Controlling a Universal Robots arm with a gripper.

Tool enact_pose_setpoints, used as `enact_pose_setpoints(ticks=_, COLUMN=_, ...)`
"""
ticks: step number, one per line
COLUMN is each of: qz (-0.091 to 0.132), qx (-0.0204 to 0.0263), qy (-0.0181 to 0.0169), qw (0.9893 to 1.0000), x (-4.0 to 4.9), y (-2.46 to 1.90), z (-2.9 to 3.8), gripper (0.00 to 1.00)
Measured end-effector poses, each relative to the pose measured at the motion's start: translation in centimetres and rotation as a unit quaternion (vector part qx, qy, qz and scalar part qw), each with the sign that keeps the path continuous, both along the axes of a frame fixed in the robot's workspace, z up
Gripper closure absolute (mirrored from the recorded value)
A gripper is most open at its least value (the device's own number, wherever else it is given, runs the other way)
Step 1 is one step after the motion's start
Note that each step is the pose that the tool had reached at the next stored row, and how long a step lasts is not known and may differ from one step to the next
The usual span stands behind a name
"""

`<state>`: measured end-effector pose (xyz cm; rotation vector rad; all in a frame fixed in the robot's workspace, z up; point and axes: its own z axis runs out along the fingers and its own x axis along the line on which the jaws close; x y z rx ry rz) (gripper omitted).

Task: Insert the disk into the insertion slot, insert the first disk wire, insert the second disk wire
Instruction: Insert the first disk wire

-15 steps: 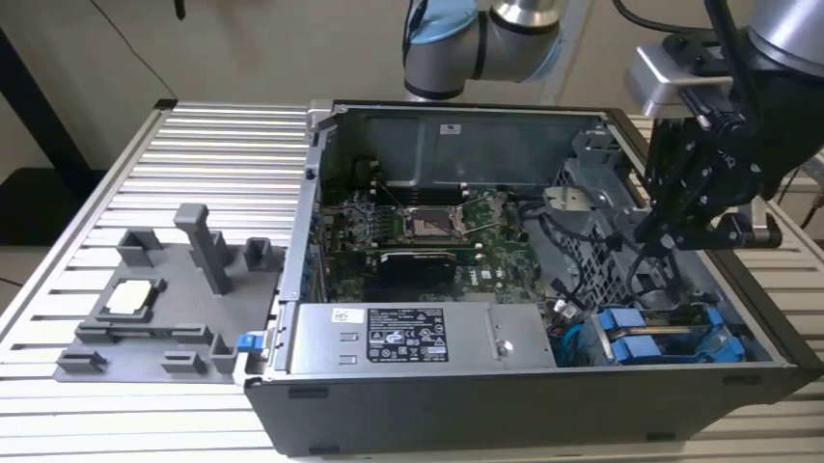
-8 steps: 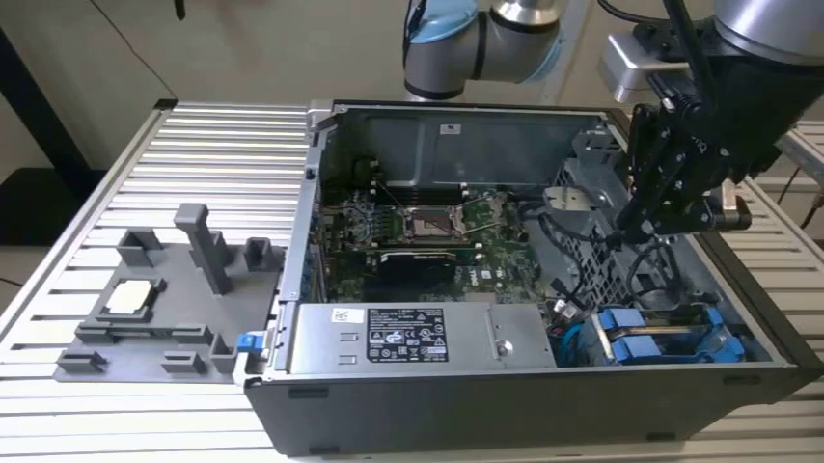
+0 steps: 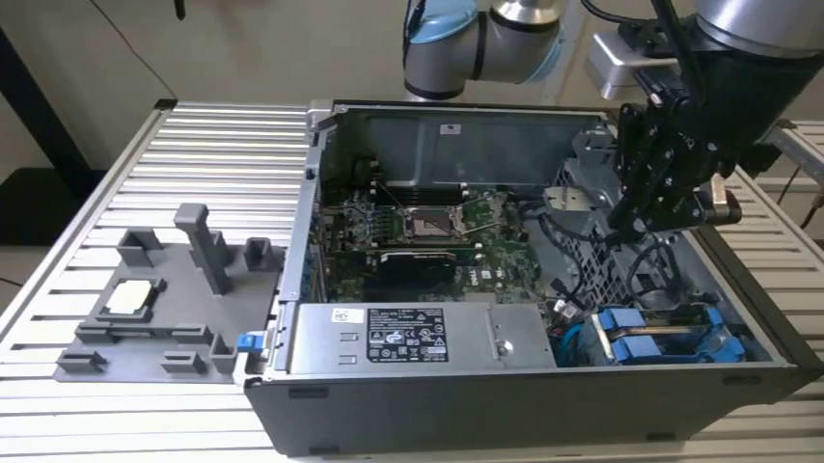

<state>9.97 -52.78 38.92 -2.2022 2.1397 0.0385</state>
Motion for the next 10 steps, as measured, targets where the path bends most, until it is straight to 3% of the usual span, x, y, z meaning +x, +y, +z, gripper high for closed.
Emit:
enact_pose_setpoints(ticks=1, qz=0.005, qx=-0.0035, qy=0.0, qw=1.0, x=-0.03, y=0.04, z=-0.03, gripper=0.76)
enact_pose_setpoints(ticks=5, qz=0.017, qx=-0.0069, qy=-0.0006, qw=0.9998, x=-0.32, y=0.3, z=-0.47, gripper=0.76)
enact_pose_setpoints(ticks=9, qz=0.024, qx=-0.0097, qy=-0.0039, qw=0.9996, x=-0.8, y=0.46, z=-0.83, gripper=0.74)
enact_pose_setpoints(ticks=10, qz=0.025, qx=-0.0109, qy=-0.0057, qw=0.9996, x=-0.91, y=0.47, z=-0.89, gripper=0.68)
